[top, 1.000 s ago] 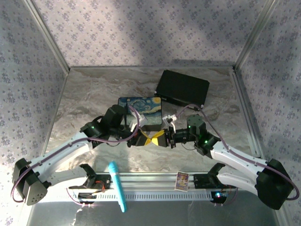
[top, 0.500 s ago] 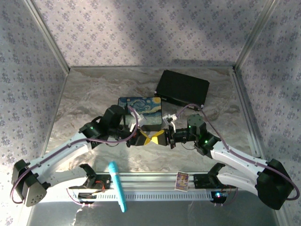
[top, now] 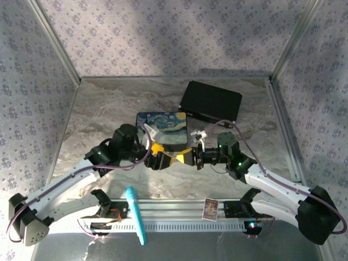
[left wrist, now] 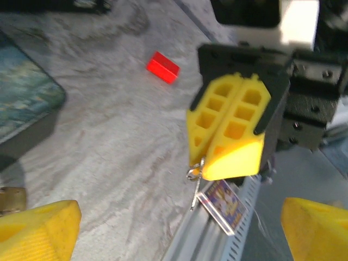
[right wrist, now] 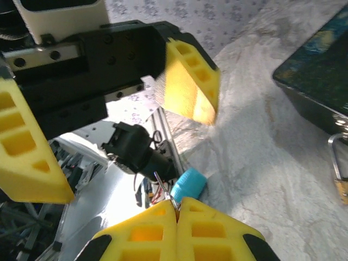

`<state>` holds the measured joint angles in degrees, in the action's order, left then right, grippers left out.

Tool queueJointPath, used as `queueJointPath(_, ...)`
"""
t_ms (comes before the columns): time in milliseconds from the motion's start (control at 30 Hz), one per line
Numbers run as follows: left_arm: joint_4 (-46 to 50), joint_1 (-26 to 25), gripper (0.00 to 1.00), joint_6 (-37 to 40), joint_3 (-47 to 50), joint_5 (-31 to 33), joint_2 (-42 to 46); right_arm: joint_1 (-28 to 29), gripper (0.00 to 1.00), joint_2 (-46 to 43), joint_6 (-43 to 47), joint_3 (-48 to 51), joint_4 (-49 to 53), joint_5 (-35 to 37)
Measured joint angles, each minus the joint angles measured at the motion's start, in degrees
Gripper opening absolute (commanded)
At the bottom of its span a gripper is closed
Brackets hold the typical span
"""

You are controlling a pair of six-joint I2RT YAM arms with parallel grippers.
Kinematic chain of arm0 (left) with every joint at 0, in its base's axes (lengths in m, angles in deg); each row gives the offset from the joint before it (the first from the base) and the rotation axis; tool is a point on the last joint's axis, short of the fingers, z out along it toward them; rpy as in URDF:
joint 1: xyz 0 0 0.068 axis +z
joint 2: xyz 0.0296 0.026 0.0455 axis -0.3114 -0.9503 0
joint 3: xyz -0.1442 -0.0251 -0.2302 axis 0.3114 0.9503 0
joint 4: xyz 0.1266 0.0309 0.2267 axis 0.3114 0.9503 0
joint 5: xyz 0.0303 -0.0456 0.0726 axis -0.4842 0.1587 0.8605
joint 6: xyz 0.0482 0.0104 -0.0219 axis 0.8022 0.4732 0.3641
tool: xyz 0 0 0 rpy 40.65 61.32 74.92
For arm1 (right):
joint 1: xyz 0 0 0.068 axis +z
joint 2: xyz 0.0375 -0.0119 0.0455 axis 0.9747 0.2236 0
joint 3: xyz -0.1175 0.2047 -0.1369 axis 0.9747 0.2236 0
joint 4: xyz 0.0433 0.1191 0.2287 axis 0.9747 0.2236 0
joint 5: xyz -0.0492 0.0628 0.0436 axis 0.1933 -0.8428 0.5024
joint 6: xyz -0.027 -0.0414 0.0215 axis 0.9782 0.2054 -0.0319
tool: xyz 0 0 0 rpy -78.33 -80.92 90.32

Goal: Unlock the padlock with the key

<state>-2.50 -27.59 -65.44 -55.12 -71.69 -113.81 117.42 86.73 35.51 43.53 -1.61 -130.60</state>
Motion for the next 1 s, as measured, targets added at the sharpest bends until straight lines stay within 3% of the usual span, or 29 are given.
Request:
queueJointPath(133, -5.4, 0.0, 0.91, -8.3, 3.5, 10.8, 2.9, -1.7, 0.0, -0.3, 0.2, 0.4, 3.3, 4.8)
queueJointPath(300, -11.3, -1.9, 0.78, -21.6, 13.2, 27.2, 5.0, -4.9, 0.0, -0.3, -2.9, 2.8, 7.4, 13.4)
queueJointPath(433, -12.6, -4.9, 0.76, -26.1, 18.2, 36.0, 2.1, -4.9, 0.0, -1.0, -8.2, 5.8, 10.1, 21.0)
queueJointPath(600, -18.8, -5.7, 0.73, -27.3, 18.9, 39.4, -6.5, -3.9, 0.0, -3.5, -13.6, 8.6, 12.8, 28.7)
queueJointPath(767, -27.4, -6.0, 0.68, -30.1, 21.1, 40.5, -14.2, -3.6, 0.0, -4.2, -15.5, 8.9, 13.3, 31.7)
queueJointPath(1000, -25.4, -7.4, 0.63, -33.0, 16.3, 43.5, -23.9, -2.3, 0.0, -2.6, -16.8, 8.9, 13.1, 33.0)
